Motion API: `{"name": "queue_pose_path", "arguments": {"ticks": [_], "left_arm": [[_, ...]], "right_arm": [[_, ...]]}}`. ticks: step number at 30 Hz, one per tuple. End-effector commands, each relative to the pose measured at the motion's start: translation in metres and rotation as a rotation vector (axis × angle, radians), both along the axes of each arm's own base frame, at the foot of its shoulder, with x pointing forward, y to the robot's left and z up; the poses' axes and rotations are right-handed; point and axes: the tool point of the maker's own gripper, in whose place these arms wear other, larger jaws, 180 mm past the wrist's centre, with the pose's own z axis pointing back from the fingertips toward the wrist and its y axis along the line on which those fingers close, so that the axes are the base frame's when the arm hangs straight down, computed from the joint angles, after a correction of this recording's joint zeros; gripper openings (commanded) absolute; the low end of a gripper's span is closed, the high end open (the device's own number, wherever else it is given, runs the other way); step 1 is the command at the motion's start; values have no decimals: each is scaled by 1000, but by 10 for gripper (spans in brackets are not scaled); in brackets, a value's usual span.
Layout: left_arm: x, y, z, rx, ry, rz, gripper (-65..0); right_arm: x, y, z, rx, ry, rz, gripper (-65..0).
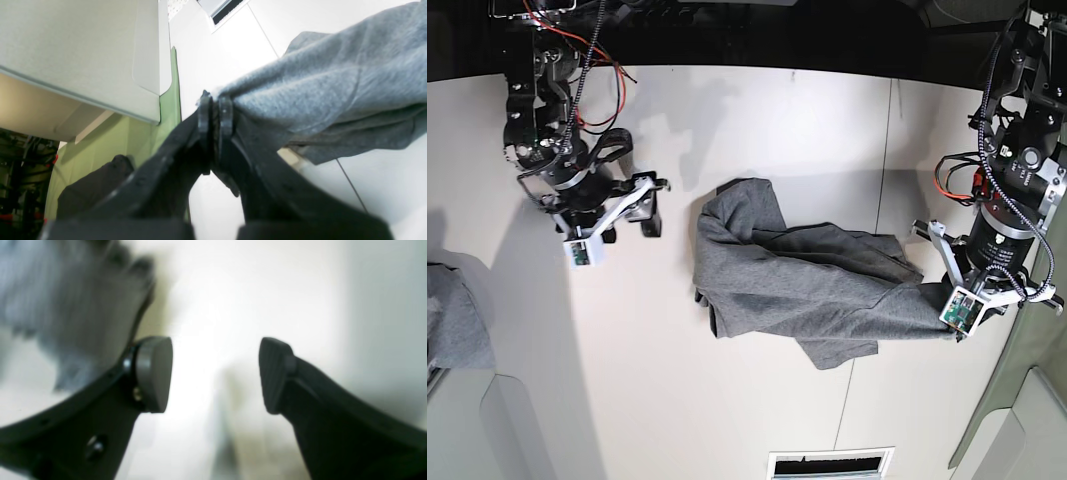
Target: Layout the t-shirt on the table in an organized manner, then fold the t-shirt properly
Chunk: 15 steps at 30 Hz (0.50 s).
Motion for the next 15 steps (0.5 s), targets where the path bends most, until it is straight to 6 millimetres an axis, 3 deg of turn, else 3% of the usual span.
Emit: {"name": "queue_pose_path", "arguments": {"ticks": [1,7,15], "left_arm": [[5,3,16,14,-56,3,-650],[-5,3,2,15,-15,4,-650],[-5,14,9,54,-59,54,-650]], "right_arm": [[10,8,10,29,-59,22,-249],[9,41,-6,134,-98,34,-249],[47,74,27,203,-192,50,-251]]}}
